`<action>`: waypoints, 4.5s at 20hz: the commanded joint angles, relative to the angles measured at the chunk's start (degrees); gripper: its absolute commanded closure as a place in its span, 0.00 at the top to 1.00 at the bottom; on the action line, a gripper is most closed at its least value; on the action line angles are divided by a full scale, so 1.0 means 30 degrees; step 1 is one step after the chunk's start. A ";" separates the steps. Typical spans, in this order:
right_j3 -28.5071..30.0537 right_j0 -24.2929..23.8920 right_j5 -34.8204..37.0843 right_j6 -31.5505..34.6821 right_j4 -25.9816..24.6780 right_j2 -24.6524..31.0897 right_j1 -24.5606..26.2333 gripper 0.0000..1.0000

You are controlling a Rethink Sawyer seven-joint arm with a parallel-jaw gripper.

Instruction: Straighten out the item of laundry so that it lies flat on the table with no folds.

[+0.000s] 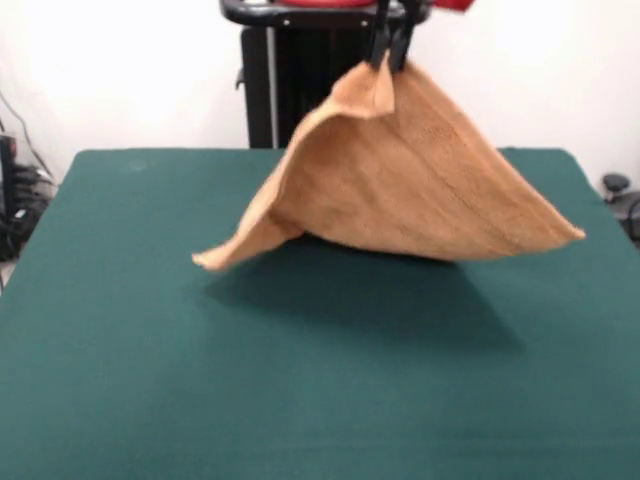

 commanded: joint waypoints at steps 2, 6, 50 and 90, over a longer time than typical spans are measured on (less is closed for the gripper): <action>0.1530 0.0193 0.3537 0.3926 0.1181 -0.0365 -0.1154 0.00; 0.1360 0.0082 0.3145 0.3665 0.0855 -0.0444 -0.0924 0.00; -0.1970 -0.1412 -0.8543 -0.0027 0.0149 0.2554 0.7392 0.00; -2.2381 -0.2480 0.0501 -0.3790 -0.1586 0.4194 1.7636 0.00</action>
